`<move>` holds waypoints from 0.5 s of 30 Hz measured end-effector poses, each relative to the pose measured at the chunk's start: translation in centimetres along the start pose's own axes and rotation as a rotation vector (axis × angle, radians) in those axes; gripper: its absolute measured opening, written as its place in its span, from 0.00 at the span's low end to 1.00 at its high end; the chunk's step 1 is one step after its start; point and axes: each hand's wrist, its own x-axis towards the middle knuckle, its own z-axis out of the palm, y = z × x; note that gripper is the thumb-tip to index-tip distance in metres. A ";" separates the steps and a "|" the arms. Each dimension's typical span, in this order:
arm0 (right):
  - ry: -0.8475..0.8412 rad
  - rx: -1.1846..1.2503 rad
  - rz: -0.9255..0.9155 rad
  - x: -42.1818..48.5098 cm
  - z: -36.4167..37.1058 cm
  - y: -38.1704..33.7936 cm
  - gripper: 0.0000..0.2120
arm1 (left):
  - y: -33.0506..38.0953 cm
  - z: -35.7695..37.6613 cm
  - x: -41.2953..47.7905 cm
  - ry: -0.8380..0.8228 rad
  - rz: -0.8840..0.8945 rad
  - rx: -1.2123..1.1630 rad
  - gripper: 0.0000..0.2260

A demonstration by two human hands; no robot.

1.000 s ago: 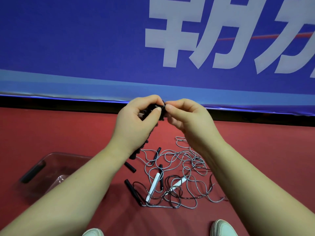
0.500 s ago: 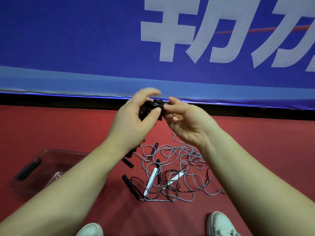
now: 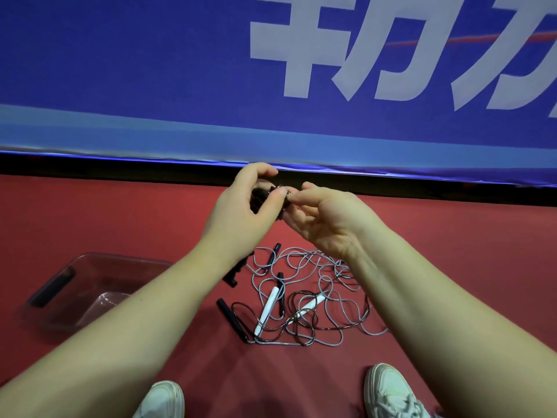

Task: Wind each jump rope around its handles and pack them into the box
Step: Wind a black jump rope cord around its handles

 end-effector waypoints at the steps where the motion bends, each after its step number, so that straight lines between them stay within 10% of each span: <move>1: 0.002 0.002 -0.008 0.0 -0.1 0.1 0.10 | 0.0 -0.1 0.1 -0.003 0.012 0.004 0.07; 15: -0.099 -0.337 -0.406 0.6 -0.9 0.2 0.09 | 0.6 -0.5 0.7 0.009 -0.185 -0.534 0.06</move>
